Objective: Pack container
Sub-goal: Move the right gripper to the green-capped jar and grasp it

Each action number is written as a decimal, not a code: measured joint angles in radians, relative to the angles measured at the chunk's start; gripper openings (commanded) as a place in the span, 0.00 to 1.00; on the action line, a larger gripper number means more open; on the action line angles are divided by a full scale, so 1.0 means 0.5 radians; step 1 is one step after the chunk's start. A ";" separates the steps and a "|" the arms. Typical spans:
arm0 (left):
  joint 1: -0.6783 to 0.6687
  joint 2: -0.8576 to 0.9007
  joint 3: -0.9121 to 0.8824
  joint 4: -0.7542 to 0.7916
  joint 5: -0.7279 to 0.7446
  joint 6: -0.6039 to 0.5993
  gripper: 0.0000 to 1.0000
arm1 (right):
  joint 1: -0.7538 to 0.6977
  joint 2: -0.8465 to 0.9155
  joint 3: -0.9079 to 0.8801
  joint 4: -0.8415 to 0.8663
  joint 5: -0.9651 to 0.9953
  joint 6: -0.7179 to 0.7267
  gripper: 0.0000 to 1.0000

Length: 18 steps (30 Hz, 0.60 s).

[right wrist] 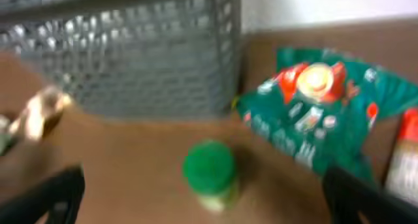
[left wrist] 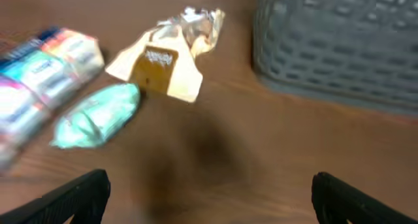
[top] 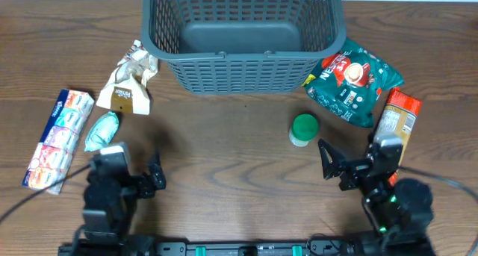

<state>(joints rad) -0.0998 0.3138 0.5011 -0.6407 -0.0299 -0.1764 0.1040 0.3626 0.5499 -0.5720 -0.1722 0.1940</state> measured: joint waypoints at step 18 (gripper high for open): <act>0.000 0.942 0.998 -0.622 -0.097 0.056 0.99 | -0.001 1.438 1.274 -1.137 -0.212 -0.041 0.99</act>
<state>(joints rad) -0.0998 0.7849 1.0000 -0.9516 -0.0784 -0.1486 0.1036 1.0817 1.1870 -1.1404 -0.2783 0.1734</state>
